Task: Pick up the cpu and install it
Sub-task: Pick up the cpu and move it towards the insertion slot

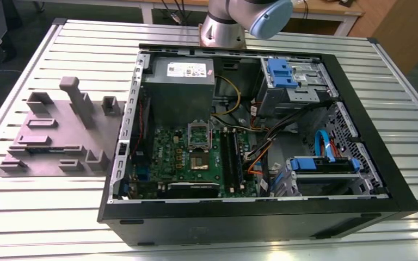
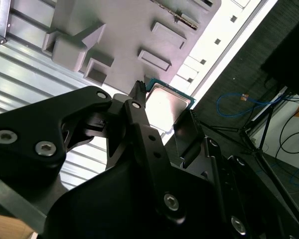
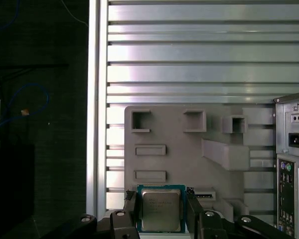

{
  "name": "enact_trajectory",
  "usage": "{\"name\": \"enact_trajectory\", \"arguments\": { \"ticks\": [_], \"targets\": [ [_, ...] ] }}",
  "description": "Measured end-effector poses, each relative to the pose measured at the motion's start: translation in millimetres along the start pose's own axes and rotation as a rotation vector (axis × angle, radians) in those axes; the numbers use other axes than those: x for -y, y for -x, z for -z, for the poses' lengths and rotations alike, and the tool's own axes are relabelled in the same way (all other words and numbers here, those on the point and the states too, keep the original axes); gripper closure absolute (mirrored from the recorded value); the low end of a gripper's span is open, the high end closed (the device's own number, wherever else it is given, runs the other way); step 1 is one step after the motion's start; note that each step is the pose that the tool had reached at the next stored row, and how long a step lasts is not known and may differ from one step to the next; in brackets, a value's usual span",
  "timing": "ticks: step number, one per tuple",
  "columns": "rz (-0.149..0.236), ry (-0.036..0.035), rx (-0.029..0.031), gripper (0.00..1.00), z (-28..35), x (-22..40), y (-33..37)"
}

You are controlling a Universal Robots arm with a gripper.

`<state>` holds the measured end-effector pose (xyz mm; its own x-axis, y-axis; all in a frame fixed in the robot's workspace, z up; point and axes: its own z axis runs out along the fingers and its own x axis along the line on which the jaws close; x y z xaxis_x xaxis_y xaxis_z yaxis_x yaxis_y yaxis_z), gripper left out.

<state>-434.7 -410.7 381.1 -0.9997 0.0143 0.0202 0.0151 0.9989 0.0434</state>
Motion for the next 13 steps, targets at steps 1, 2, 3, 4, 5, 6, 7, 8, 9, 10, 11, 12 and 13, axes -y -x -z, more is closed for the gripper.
{"name": "enact_trajectory", "arguments": {
  "ticks": [1,2,3,4,5,6,7,8,9,10,11,12,13],
  "targets": [
    [0.0,0.0,-0.0001,0.53,0.0,0.0,0.0],
    [0.0,0.0,0.0,0.53,0.0,0.0,0.0],
    [0.0,0.0,-0.0001,0.53,0.0,0.0,0.0],
    [0.0,0.0,-0.0001,0.53,0.0,0.0,0.1],
    [0.0,-0.0001,0.0,0.53,0.0,0.0,0.1],
    [0.0,0.0,-0.0001,0.53,0.0,0.0,0.1],
    [0.0,0.0,0.0,0.53,0.1,0.0,0.1],
    [0.0,-0.0001,-0.0001,0.53,0.6,0.0,0.1],
    [0.0,-0.0001,-0.0002,0.53,1.4,-0.1,0.1],
    [0.0,-0.0002,-0.0002,0.53,2.6,-0.1,0.1],
    [0.0,-0.0001,-0.0001,0.53,4.0,-0.2,0.0],
    [0.0,-0.0001,-0.0001,0.53,5.8,-0.3,0.0],
    [0.0,-0.0001,0.0,0.53,7.6,-0.3,-0.1]
  ]
}}
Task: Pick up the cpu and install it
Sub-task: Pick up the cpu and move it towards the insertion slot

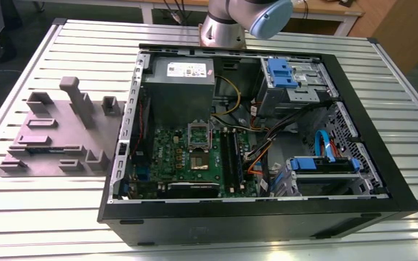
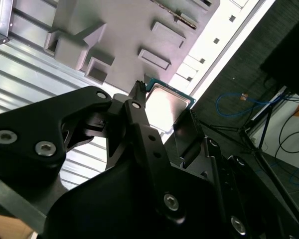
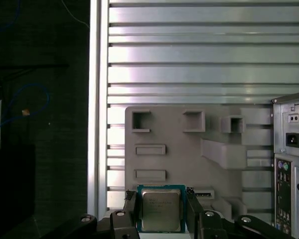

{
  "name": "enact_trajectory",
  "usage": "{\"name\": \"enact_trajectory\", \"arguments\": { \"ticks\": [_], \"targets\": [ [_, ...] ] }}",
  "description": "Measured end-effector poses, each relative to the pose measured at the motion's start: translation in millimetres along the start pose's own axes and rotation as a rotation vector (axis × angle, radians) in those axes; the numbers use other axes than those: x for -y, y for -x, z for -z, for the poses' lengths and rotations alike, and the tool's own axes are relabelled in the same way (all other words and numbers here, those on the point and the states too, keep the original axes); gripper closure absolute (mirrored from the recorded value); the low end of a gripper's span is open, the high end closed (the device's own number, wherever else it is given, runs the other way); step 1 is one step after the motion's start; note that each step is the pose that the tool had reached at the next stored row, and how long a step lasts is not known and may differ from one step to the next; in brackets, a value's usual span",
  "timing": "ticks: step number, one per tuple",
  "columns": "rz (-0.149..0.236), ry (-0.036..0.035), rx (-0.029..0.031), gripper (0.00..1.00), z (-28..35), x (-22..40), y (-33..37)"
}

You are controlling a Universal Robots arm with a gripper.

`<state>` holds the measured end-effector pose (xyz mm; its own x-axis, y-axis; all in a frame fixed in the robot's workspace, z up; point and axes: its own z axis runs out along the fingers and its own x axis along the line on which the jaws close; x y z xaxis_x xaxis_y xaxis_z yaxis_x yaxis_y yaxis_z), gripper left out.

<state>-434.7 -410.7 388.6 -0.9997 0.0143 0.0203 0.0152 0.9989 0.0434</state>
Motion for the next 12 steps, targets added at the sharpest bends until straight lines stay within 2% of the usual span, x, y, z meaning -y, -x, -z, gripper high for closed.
{"name": "enact_trajectory", "arguments": {
  "ticks": [2,12],
  "targets": [
    [0.0,0.0001,0.0001,0.53,2.2,-0.1,-0.1],
    [0.0,0.0001,0.0001,0.53,2.8,-0.1,1.2]
  ]
}}
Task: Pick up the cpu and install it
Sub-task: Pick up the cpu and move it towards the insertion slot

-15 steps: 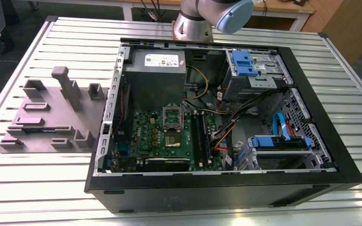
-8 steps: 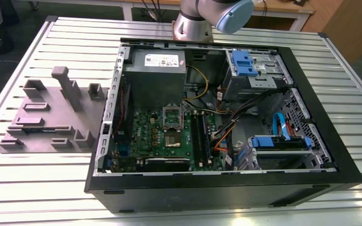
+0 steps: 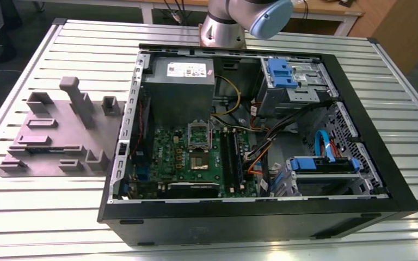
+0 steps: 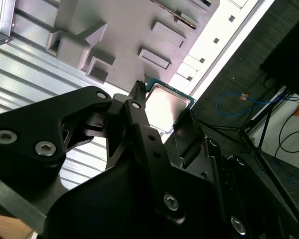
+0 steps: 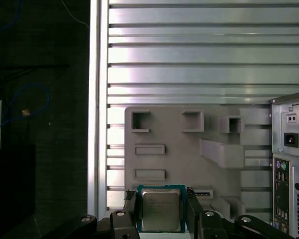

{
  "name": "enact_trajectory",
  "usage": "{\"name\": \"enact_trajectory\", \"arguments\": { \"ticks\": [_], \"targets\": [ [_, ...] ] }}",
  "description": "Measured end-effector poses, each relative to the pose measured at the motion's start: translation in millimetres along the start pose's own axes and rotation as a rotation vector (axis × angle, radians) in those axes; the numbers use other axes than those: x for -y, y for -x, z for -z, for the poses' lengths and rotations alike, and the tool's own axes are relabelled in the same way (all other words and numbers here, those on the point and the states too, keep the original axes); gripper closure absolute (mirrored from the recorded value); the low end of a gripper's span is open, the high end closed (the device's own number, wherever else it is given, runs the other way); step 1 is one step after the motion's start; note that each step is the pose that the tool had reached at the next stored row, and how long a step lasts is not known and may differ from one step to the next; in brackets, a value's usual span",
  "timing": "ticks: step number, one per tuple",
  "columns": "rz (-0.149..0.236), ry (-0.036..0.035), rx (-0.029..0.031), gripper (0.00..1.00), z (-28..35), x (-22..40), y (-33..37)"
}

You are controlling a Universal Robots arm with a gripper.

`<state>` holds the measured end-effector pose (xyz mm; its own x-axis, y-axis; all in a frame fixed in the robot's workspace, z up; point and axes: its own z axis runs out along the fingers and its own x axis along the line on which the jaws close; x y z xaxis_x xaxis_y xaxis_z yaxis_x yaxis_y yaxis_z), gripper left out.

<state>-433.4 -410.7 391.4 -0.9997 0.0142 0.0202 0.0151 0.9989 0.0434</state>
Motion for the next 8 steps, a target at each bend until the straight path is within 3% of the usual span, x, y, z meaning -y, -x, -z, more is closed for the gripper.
{"name": "enact_trajectory", "arguments": {
  "ticks": [8],
  "targets": [
    [0.0,0.0,-0.0001,0.53,0.0,0.0,2.1]
  ]
}}
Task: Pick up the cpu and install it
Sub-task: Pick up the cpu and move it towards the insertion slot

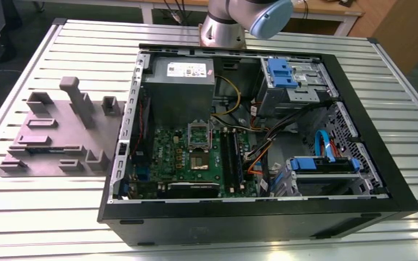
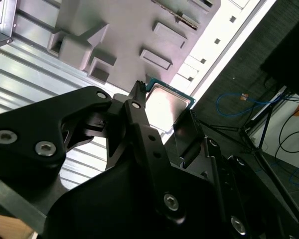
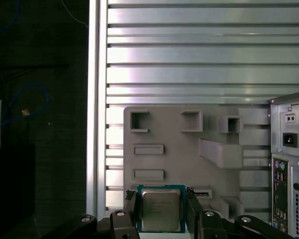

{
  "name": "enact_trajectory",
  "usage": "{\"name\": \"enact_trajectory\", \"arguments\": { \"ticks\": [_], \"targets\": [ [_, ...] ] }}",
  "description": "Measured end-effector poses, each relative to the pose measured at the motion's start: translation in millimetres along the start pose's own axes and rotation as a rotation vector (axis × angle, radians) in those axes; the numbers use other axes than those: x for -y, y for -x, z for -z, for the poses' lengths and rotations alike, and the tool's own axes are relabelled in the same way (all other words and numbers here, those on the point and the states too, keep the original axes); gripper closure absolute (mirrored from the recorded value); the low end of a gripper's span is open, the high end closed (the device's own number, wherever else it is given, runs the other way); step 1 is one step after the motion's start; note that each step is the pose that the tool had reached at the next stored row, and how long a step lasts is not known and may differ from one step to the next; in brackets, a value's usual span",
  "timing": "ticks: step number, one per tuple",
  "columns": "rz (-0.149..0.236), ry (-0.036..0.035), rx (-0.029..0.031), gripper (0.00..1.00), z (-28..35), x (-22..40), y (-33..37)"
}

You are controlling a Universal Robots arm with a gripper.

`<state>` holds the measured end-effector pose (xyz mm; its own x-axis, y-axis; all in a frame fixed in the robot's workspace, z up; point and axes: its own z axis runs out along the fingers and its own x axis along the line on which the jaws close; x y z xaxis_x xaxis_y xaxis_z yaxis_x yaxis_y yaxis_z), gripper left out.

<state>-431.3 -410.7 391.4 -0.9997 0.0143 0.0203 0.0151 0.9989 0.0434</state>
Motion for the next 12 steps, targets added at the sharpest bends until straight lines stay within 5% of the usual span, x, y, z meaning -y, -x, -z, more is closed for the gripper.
{"name": "enact_trajectory", "arguments": {
  "ticks": [12],
  "targets": [
    [0.0,0.0,0.0,0.53,0.1,-0.1,4.2]
  ]
}}
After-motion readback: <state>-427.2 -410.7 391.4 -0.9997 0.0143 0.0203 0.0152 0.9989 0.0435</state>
